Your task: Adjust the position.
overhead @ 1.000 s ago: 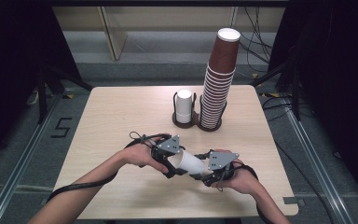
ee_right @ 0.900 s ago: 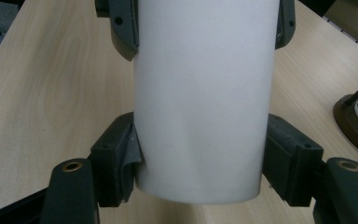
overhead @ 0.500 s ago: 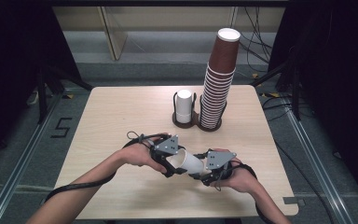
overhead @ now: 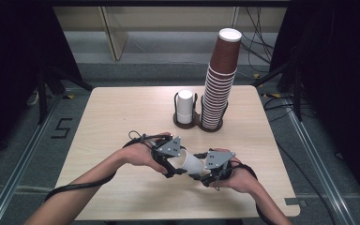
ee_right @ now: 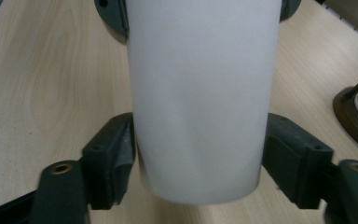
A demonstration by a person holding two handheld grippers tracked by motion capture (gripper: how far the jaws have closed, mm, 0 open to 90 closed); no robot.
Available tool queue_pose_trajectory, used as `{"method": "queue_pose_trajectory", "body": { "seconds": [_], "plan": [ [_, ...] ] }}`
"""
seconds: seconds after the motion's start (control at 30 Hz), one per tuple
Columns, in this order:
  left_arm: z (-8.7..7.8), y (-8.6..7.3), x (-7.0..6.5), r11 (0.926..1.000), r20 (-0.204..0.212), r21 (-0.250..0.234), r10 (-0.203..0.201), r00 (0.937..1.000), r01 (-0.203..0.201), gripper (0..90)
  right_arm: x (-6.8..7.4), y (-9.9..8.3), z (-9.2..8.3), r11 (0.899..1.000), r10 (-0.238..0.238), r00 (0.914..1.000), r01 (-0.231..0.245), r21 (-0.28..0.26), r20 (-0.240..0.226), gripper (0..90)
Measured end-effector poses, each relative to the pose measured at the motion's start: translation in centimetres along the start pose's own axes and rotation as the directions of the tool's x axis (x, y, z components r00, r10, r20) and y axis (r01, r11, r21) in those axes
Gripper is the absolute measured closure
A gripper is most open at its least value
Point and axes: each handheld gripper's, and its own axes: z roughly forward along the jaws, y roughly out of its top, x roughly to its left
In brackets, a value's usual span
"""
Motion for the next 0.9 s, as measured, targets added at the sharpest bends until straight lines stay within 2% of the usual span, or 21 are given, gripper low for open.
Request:
{"method": "queue_pose_trajectory", "body": {
  "seconds": [0.03,0.1,0.13,0.17,0.23,0.27,0.33,0.37,0.43,0.53,0.57,0.6,0.63,0.73,0.83,0.9],
  "plan": [
    [-0.1,0.2,0.0,0.9997,-0.006,0.019,0.017,0.9998,-0.017,24.3,0.0,0.0,0.0,1.000,0.015,0.9999,-0.015,0.012,0.000,25.5],
    [-0.4,0.7,0.1,0.9960,0.000,0.079,0.043,0.9991,-0.042,24.2,-0.1,0.0,0.0,1.000,-0.011,0.9998,0.010,0.017,0.015,21.7],
    [-0.5,1.0,0.1,0.9947,-0.019,0.090,0.053,0.9984,-0.051,24.1,0.0,0.0,-0.1,1.000,0.018,0.9996,-0.019,0.023,0.019,19.9],
    [-0.5,1.2,0.1,0.9914,-0.022,0.117,0.061,0.9979,-0.058,24.1,0.0,-0.1,-0.1,0.999,0.027,0.9993,-0.028,0.027,0.025,19.0],
    [-0.7,1.8,0.1,0.9786,-0.044,0.181,0.107,0.9932,-0.098,24.1,0.0,-0.3,-0.3,0.998,0.048,0.9981,-0.049,0.032,0.040,17.4],
    [-0.7,2.0,0.0,0.9745,-0.041,0.203,0.106,0.9935,-0.096,24.1,0.0,-0.4,-0.4,0.997,0.064,0.9968,-0.066,0.036,0.049,16.9],
    [-0.7,2.4,0.0,0.9582,-0.042,0.261,0.133,0.9902,-0.117,23.9,0.0,-0.6,-0.6,0.997,0.071,0.9958,-0.073,0.037,0.058,16.8],
    [-0.7,2.6,0.0,0.9544,-0.036,0.275,0.130,0.9908,-0.116,23.9,0.2,-0.7,-0.8,0.994,0.100,0.9927,-0.103,0.040,0.068,16.8],
    [-0.6,2.8,0.1,0.9472,-0.025,0.298,0.131,0.9911,-0.118,23.9,-0.1,-0.9,-0.8,0.997,0.070,0.9951,-0.072,0.031,0.071,16.9],
    [-0.5,3.1,0.2,0.9295,-0.016,0.343,0.151,0.9883,-0.137,23.9,0.2,-1.2,-1.1,0.993,0.110,0.9908,-0.112,0.033,0.079,16.9],
    [-0.4,3.1,0.1,0.9322,-0.019,0.340,0.138,0.9903,-0.123,23.9,0.1,-1.3,-1.0,0.995,0.089,0.9924,-0.091,0.026,0.085,16.9],
    [-0.4,3.3,0.2,0.9200,-0.011,0.366,0.154,0.9881,-0.139,23.9,0.2,-1.3,-1.0,0.994,0.104,0.9913,-0.107,0.028,0.081,16.9],
    [-0.3,3.4,0.2,0.9112,-0.007,0.385,0.162,0.9868,-0.146,23.9,0.2,-1.4,-1.0,0.994,0.105,0.9909,-0.108,0.028,0.085,16.9],
    [-0.2,3.7,0.3,0.8921,-0.002,0.423,0.177,0.9841,-0.160,23.8,0.3,-1.3,-0.8,0.992,0.122,0.9885,-0.125,0.024,0.090,17.0],
    [-0.1,4.0,0.4,0.8837,0.009,0.439,0.177,0.9841,-0.163,23.9,0.4,-0.9,-0.6,0.993,0.113,0.9898,-0.116,0.021,0.086,17.2],
    [-0.1,4.1,0.4,0.8750,0.016,0.452,0.188,0.9821,-0.174,23.9,0.5,-0.6,-0.4,0.994,0.111,0.9905,-0.112,0.015,0.081,17.2]
  ]
}}
